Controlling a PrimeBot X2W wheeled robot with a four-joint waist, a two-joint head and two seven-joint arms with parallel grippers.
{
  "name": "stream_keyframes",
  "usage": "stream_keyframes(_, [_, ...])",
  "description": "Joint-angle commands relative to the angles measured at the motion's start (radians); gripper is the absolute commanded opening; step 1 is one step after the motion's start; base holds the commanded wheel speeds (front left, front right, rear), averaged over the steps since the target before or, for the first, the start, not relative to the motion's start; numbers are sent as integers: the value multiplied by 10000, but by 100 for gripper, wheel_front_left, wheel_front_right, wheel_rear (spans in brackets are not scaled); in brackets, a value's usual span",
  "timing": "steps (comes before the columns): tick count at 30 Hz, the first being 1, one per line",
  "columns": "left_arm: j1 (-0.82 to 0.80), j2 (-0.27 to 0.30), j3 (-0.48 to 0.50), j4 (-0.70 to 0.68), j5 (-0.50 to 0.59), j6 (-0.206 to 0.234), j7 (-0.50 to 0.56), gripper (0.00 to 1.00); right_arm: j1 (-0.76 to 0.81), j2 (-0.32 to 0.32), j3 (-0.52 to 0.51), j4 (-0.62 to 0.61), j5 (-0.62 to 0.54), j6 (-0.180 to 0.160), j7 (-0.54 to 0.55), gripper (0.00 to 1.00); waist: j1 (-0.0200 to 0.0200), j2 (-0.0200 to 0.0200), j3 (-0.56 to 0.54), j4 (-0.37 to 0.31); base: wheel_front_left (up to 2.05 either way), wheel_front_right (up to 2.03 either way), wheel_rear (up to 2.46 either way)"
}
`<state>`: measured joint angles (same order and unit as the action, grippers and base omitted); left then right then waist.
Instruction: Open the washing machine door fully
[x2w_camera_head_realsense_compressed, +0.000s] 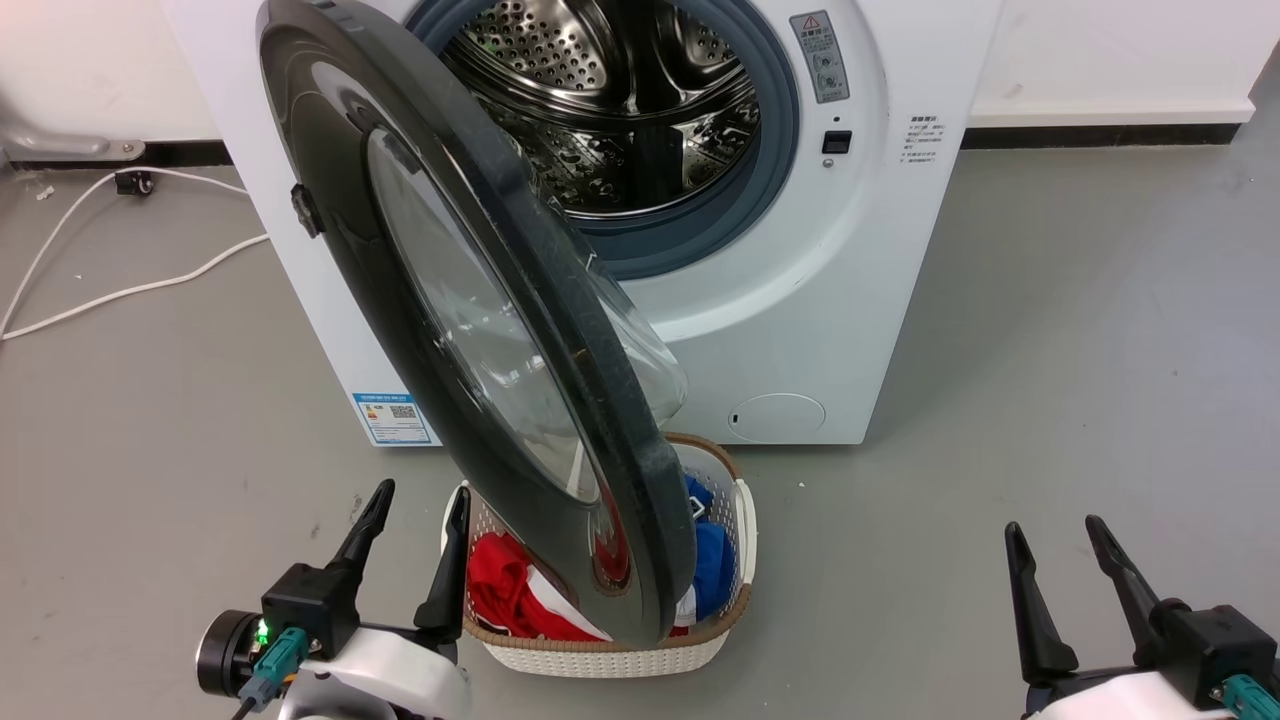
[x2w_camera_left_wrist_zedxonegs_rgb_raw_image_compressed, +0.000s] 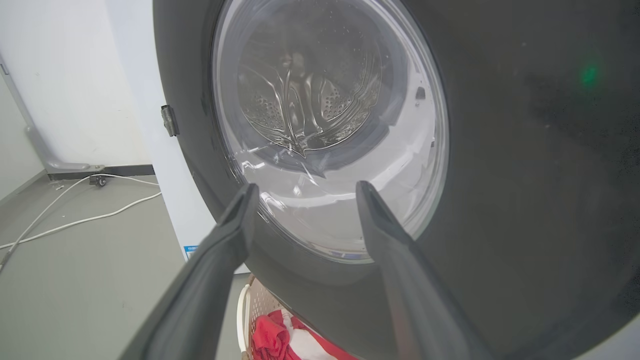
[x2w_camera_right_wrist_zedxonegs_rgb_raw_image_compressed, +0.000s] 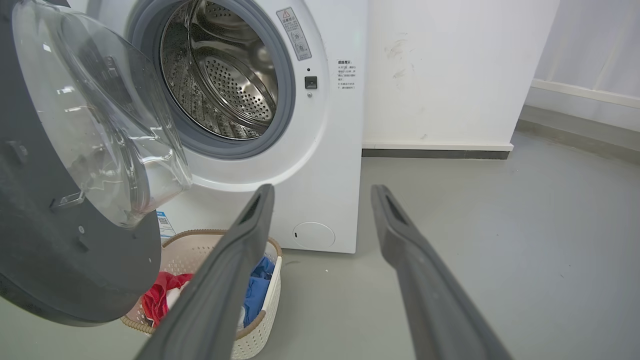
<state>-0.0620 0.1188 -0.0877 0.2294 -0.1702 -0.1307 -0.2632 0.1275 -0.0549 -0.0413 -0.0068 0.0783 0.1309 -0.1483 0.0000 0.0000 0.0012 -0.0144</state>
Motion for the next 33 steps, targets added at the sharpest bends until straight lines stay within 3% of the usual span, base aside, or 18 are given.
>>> stream_keyframes(1, [-68, 36, 34, 22, 30, 9, -23, 100, -7, 53, -2, 22, -37, -3, 18, 100, 0, 0, -4, -3, 0, 0, 0])
stream_keyframes(5, [-54, 42, 44, 42, 8, 8, -23, 100, -8, 57, 3, 47, -65, -3, 22, 100, 0, 0, -10, -15, 0, 0, 0])
stream_keyframes(6, [-55, 47, 40, 46, -2, 8, -23, 95, -13, 59, 6, 53, -79, -3, 20, 100, 0, 0, -10, -18, 0, 0, 0])
stream_keyframes(7, [-58, 50, 38, 51, -18, 8, -23, 62, -20, 59, -4, 57, -97, -3, 19, 100, 0, 0, -8, -22, 0, 0, 0])
stream_keyframes(8, [-64, 55, 34, 61, -32, 8, -23, 35, -30, 61, -3, 61, -92, -3, 10, 100, 0, 0, -8, -26, 0, 0, 0])
stream_keyframes(9, [-73, 61, 32, 64, -48, 8, -23, 0, -40, 61, -11, 69, -71, -3, 5, 100, 0, 0, -9, -30, 0, 0, 0])
stream_keyframes(21, [-349, -85, 240, -567, -320, 186, -22, 0, -178, 64, -158, 131, 47, -3, -101, 100, 0, 0, -10, 57, 0, 0, 0])
stream_keyframes(28, [-1056, -241, 282, -2594, -254, 658, -5, 0, -201, 62, -213, 136, 88, -3, -191, 100, 0, 0, -49, 206, 0, 0, 0])
stream_keyframes(33, [-1824, -319, -212, -4484, 57, 691, 28, 0, -224, 61, -266, 158, 61, -3, -166, 100, 0, 0, -52, 282, 0, 0, 0])
